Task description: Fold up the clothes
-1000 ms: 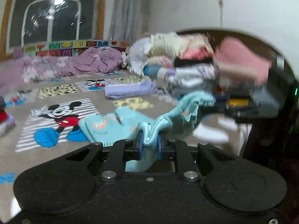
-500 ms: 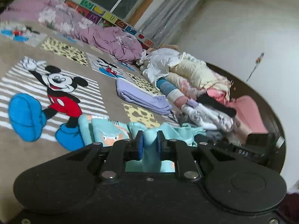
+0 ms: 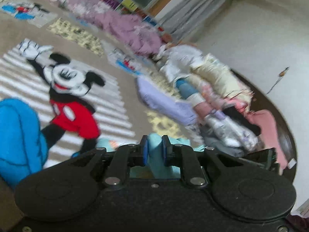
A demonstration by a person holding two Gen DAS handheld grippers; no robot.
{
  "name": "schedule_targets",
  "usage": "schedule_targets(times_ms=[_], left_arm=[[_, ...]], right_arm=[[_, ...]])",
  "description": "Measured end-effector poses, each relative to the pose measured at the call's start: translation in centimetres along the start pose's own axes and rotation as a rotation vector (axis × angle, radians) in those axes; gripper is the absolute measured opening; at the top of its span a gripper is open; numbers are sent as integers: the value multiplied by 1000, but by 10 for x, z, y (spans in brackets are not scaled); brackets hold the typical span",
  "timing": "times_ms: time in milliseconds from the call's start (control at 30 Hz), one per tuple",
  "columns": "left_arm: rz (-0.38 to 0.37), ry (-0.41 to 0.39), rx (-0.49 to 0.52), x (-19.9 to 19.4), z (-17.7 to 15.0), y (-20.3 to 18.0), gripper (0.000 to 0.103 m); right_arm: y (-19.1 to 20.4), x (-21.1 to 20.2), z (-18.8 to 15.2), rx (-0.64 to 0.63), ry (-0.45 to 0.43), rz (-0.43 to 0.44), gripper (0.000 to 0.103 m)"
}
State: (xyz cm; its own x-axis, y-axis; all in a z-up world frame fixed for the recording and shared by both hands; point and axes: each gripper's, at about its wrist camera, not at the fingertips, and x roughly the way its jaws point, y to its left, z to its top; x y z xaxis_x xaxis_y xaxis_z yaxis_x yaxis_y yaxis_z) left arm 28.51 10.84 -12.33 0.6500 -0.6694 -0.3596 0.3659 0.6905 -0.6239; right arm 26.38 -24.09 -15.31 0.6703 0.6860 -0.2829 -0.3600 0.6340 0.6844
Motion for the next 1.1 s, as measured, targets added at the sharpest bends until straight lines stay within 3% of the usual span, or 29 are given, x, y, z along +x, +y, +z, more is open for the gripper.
schedule_targets(times_ms=[100,133,167,233,367,500,567,667,700,733,867,1100], left_arm=[[27,24,-15,4,-3,3,13],[22,15,-31,1,-3,4,20],[14,2,-41,-4,-3,4,35],[0,-25,-55,-18,-2,1,52],[-4,-53,-74,-45,-5,-8,52],[12,-12,-83,-53,-22,-16,52],[12,1,-82,-47,-26,-19,47],[16,15,-79,-36,-30,-22,28],[18,16,-76,-32,-32,-21,23],[20,16,-72,-28,-33,-21,17],[0,-39,-53,-26,-28,-18,12],[-40,-136,-20,-25,-18,-14,10]], right_arm=[[-3,-6,-2,30,-10,16,36],[-4,-9,-3,40,-13,21,42],[-5,-11,-3,50,-16,27,44],[-8,-15,-4,70,-22,37,51],[-12,-24,-7,110,-35,59,55],[-5,-32,-13,85,-20,57,55],[-1,-30,-15,58,-14,59,55],[2,-24,-17,18,9,62,44],[2,-23,-18,16,13,67,23],[2,-21,-19,15,17,72,12],[-2,-16,-15,33,-7,86,11],[-9,-7,-6,63,-48,109,11]])
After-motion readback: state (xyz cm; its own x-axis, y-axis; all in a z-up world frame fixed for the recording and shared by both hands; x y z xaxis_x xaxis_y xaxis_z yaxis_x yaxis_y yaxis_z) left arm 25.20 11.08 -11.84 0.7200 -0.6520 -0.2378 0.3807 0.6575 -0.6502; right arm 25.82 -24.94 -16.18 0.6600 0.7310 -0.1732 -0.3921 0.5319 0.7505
